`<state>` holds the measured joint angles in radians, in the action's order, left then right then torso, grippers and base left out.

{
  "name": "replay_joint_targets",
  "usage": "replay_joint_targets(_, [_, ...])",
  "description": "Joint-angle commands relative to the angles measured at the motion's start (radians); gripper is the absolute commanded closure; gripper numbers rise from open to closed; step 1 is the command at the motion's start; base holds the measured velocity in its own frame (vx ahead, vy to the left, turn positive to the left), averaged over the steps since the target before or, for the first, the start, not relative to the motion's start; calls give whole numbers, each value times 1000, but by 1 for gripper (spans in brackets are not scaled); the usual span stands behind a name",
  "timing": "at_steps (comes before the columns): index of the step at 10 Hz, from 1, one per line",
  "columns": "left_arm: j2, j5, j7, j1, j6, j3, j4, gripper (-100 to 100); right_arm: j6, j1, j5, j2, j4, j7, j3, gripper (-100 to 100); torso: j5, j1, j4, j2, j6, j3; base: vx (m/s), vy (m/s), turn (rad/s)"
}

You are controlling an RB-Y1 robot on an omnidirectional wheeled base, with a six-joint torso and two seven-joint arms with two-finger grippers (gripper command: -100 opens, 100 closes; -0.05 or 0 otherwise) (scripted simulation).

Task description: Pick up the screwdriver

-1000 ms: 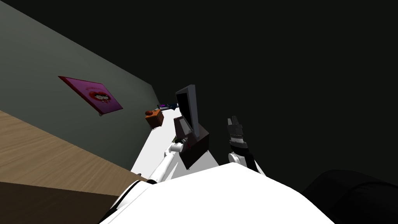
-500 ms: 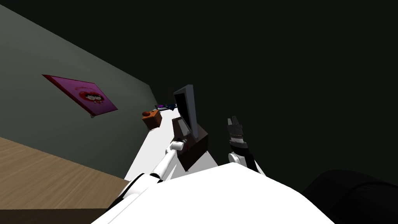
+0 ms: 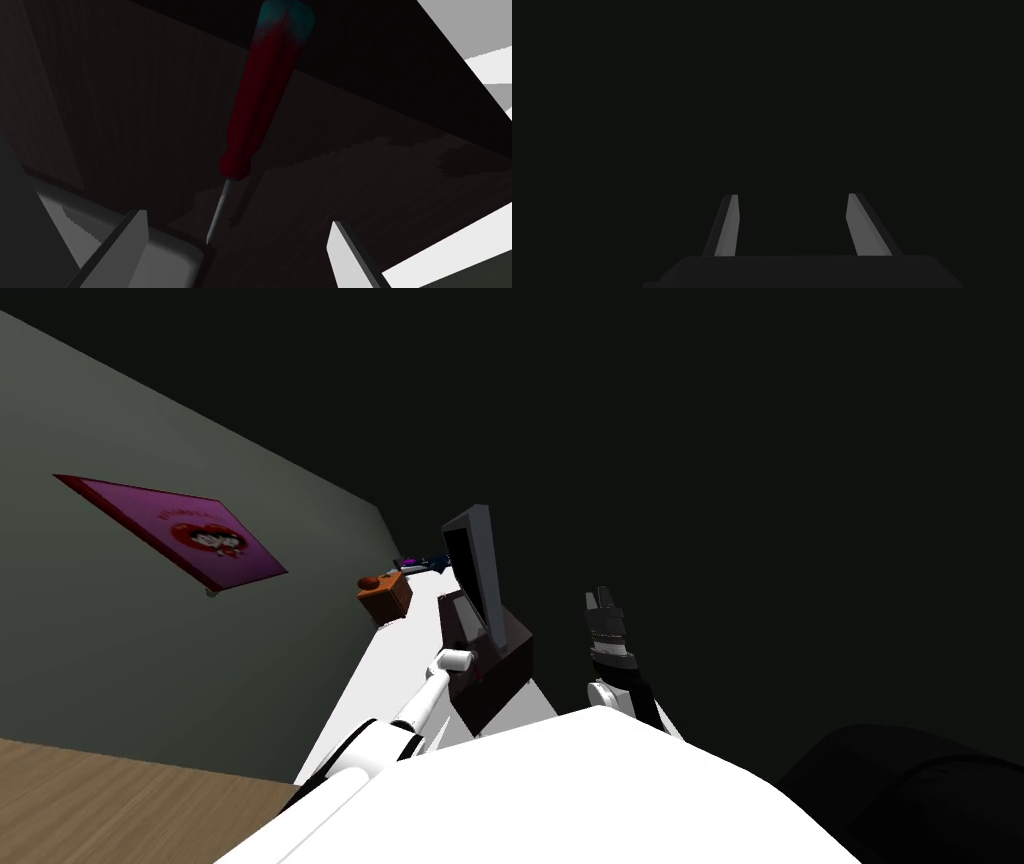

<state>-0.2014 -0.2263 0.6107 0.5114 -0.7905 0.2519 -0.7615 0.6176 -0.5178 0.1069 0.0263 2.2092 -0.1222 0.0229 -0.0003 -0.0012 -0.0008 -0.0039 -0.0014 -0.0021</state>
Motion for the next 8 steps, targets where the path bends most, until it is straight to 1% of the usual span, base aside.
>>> replay_joint_targets(1, [0,-6,7,30,-50,0,50,-100,0,0,0,0,0,0,0,0,0,0,0,0,0,0,50,-28,-53])
replay_joint_targets(2, [0,-6,7,30,-51,0,50,-100,0,0,0,0,0,0,0,0,0,0,0,0,0,0,42,-27,-15])
replay_joint_targets(5, [-4,-18,20,72,-126,-3,115,-100,0,0,0,0,0,0,0,0,0,-1,0,-1,0,0,54,-39,-30])
replay_joint_targets(8, [-6,-26,26,95,-172,-6,151,-100,0,0,0,0,0,0,0,0,0,-1,0,0,0,0,49,-40,-12])
